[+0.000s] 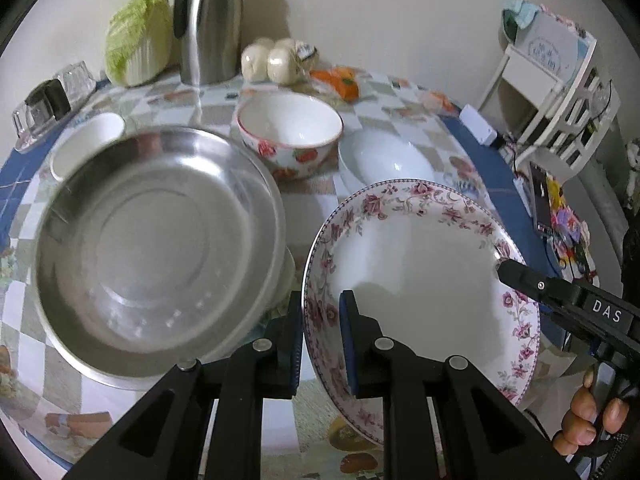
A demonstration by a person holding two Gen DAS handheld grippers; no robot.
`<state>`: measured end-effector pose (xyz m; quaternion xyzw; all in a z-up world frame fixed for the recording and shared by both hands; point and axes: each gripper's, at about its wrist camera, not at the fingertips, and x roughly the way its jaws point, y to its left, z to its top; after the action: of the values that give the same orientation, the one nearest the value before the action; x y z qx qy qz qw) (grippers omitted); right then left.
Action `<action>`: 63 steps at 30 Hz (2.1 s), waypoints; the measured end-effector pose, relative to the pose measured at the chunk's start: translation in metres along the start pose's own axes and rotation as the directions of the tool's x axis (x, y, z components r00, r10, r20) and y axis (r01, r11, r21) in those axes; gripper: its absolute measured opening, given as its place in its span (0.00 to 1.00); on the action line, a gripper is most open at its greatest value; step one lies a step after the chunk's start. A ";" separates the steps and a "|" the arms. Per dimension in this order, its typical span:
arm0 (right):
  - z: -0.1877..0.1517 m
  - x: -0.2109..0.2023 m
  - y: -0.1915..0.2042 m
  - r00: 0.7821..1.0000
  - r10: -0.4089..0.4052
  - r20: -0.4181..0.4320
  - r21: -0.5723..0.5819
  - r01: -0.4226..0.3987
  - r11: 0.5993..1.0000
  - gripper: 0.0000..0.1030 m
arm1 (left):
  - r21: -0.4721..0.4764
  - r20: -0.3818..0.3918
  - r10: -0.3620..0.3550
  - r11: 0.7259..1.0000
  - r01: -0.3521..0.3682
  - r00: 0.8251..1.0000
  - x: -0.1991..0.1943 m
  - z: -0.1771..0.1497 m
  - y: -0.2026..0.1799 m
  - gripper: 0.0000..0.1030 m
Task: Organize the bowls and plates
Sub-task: 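Lift the floral plate with both tools toward the steel basin, then lower the floral plate into the steel basin with both tools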
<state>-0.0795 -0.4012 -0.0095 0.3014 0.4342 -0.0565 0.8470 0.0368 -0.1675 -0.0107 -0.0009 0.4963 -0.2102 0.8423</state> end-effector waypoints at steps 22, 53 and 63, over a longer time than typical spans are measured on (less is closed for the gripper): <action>0.018 0.037 0.110 0.992 0.122 -0.040 -0.132 -0.127 0.983 0.25 | -0.285 0.116 0.038 0.958 -0.003 0.993 -0.024 0.024 0.114 0.17; -0.004 0.131 0.169 0.975 0.136 -0.176 -0.202 -0.171 0.964 0.25 | -0.397 0.141 0.101 0.917 -0.037 0.985 -0.011 0.019 0.200 0.17; -0.002 0.140 0.172 0.975 0.144 -0.170 -0.210 -0.179 0.961 0.25 | -0.394 0.153 0.144 0.916 -0.074 0.978 -0.006 0.026 0.204 0.17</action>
<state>0.0670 -0.2368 -0.0392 0.2420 0.4752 0.0855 0.8416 0.1284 0.0151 -0.0355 -0.1579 0.4498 -0.0600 0.8770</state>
